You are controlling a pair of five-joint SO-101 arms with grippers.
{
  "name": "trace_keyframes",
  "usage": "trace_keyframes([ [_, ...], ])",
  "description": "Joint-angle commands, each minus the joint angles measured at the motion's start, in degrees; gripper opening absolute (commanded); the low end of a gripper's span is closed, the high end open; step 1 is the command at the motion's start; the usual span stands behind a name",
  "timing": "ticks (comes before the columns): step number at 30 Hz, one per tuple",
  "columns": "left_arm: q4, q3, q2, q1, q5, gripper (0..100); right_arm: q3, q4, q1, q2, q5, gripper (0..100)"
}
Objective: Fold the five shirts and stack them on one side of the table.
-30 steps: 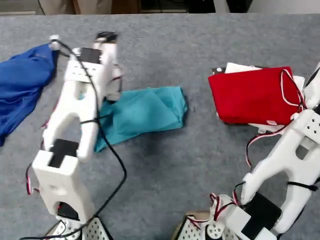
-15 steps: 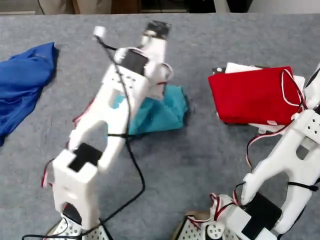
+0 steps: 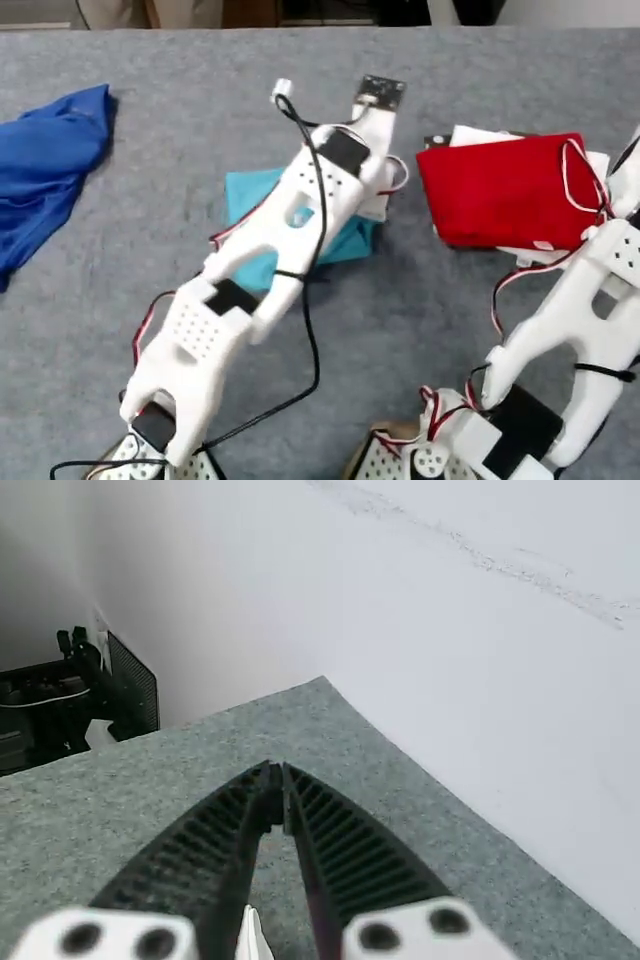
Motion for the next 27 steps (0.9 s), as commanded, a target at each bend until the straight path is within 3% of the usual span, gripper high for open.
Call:
trace_keyframes([
  [1, -1.05, -3.69, 0.40, -0.09, 5.27, 4, -1.80, -0.26, 0.66, -2.77, -0.35, 0.2],
  [5, 0.44, -4.13, 0.84, -3.96, 15.82, 20, -1.80, -0.18, 0.57, -2.86, -0.35, 0.2],
  [7, 3.96, -6.95, 0.13, -5.80, 19.52, 24, -1.80, 0.09, -0.22, -2.86, 0.70, 0.2],
  [11, 10.99, -19.52, -2.59, -10.64, 15.74, 24, -3.21, 3.60, -5.32, -2.95, 11.43, 0.6],
  [16, 20.04, -38.07, -5.76, -17.23, 6.07, 13, -13.32, 24.70, -18.07, -2.33, 21.01, 1.9],
  [19, 19.96, -36.57, -7.08, -23.30, 2.29, 1, -15.52, 34.20, -28.00, -2.15, 23.47, 1.9],
  [23, 19.96, -26.02, -10.33, -31.12, 2.02, 2, -16.84, 40.44, -41.01, 2.68, 25.85, 0.9],
  [27, 19.87, -7.56, -18.59, -36.57, 2.02, 2, -21.76, 49.23, -49.10, 13.85, 26.99, 0.4],
])
